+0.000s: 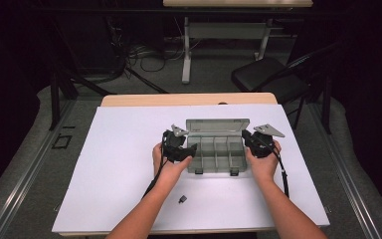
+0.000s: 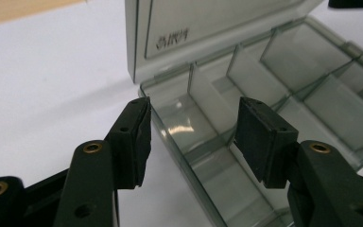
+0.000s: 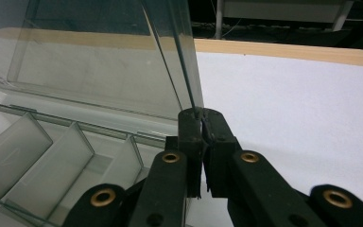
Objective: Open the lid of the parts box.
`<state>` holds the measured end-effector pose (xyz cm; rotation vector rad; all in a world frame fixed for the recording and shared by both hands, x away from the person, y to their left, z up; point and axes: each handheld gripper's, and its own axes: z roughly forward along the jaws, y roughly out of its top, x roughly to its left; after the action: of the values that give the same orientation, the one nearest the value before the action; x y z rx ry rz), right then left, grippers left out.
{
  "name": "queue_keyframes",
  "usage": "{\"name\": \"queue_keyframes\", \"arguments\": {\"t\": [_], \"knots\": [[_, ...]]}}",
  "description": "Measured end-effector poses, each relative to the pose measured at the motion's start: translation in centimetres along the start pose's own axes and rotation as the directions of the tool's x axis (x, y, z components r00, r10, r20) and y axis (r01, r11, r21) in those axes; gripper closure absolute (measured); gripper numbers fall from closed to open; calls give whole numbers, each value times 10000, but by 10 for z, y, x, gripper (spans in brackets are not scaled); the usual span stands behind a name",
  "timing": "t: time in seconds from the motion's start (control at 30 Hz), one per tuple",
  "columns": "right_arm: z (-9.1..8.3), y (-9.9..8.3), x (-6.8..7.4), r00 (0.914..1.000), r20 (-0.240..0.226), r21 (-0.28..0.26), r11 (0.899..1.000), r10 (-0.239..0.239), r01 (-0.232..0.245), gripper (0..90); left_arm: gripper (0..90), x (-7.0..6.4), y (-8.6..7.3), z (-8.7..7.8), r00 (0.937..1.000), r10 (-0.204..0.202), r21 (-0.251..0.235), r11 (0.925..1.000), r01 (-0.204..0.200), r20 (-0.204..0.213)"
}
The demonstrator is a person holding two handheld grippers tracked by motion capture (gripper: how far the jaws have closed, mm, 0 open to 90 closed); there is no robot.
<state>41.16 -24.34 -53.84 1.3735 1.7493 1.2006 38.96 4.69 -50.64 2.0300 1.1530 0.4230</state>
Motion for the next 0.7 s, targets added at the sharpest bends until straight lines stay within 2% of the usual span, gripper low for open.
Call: {"name": "queue_keyframes", "arguments": {"t": [0.27,0.47,0.7], "knots": [[0,0,0,10000,6,6,10000,3,-3,870,461,-1,-12,10,10000,54,525,9986,-54,0],[0,0,0,10000,29,-17,10000,13,-13,869,468,-2,-22,21,10000,90,1031,9946,-87,-32],[0,0,1,10000,70,-60,10000,-43,44,856,490,0,-26,27,9998,56,1156,9933,-35,-180]]}}
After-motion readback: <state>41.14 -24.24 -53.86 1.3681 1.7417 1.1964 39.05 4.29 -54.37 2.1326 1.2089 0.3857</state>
